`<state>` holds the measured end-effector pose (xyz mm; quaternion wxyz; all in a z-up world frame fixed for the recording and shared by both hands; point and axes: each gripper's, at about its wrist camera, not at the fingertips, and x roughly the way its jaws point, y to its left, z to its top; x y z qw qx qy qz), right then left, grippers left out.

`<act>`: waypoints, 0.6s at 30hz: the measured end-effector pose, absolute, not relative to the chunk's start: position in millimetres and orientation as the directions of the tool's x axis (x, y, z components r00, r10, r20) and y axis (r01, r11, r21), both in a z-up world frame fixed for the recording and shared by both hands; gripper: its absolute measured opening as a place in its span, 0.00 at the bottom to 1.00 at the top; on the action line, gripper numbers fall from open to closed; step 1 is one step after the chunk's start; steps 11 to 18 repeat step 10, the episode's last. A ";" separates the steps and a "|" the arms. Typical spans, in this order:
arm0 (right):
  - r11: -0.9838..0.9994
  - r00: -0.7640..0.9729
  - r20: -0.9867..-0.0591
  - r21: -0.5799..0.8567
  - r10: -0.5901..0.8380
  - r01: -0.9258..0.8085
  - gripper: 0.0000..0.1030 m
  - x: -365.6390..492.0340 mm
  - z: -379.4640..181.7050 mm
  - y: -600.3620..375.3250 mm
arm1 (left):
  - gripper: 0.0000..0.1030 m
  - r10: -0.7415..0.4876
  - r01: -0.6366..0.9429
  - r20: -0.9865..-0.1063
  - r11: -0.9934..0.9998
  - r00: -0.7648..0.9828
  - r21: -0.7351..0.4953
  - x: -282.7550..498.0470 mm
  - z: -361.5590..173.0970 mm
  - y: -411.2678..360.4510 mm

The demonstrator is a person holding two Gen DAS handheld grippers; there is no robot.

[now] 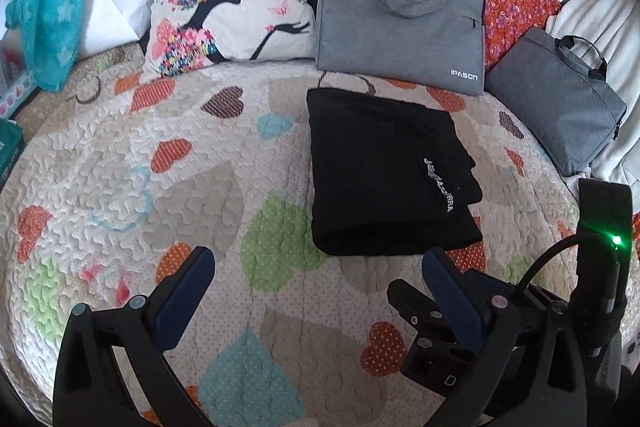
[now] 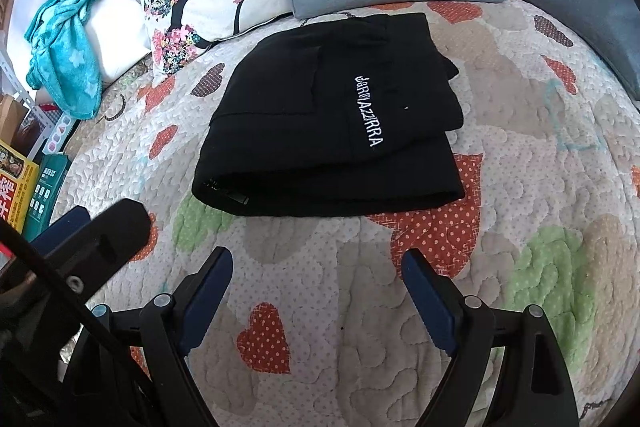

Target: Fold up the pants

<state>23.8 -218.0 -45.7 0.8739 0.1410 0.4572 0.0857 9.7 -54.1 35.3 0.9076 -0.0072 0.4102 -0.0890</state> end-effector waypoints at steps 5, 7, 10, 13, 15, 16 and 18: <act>0.945 0.560 -0.779 0.327 0.281 -0.019 0.88 25.4 -48.2 -216.4 | 1.00 -0.170 0.160 -0.752 0.983 0.637 -0.087 10.9 31.1 -54.8; 0.944 0.557 -0.781 0.330 0.282 -0.016 0.88 26.2 -49.2 -216.8 | 1.00 -0.170 0.162 -0.752 0.983 0.637 -0.085 11.6 30.3 -55.4; 0.943 0.553 -0.784 0.333 0.281 -0.008 0.88 27.4 -51.0 -217.7 | 1.00 -0.167 0.159 -0.756 0.984 0.633 -0.084 11.5 29.0 -56.2; 0.943 0.553 -0.784 0.333 0.281 -0.008 0.88 27.4 -51.0 -217.7 | 1.00 -0.167 0.159 -0.756 0.984 0.633 -0.084 11.5 29.0 -56.2; 0.943 0.553 -0.784 0.333 0.281 -0.008 0.88 27.4 -51.0 -217.7 | 1.00 -0.167 0.159 -0.756 0.984 0.633 -0.084 11.5 29.0 -56.2; 0.943 0.553 -0.784 0.333 0.281 -0.008 0.88 27.4 -51.0 -217.7 | 1.00 -0.167 0.159 -0.756 0.984 0.633 -0.084 11.5 29.0 -56.2; 0.943 0.553 -0.784 0.333 0.281 -0.008 0.88 27.4 -51.0 -217.7 | 1.00 -0.167 0.159 -0.756 0.984 0.633 -0.084 11.5 29.0 -56.2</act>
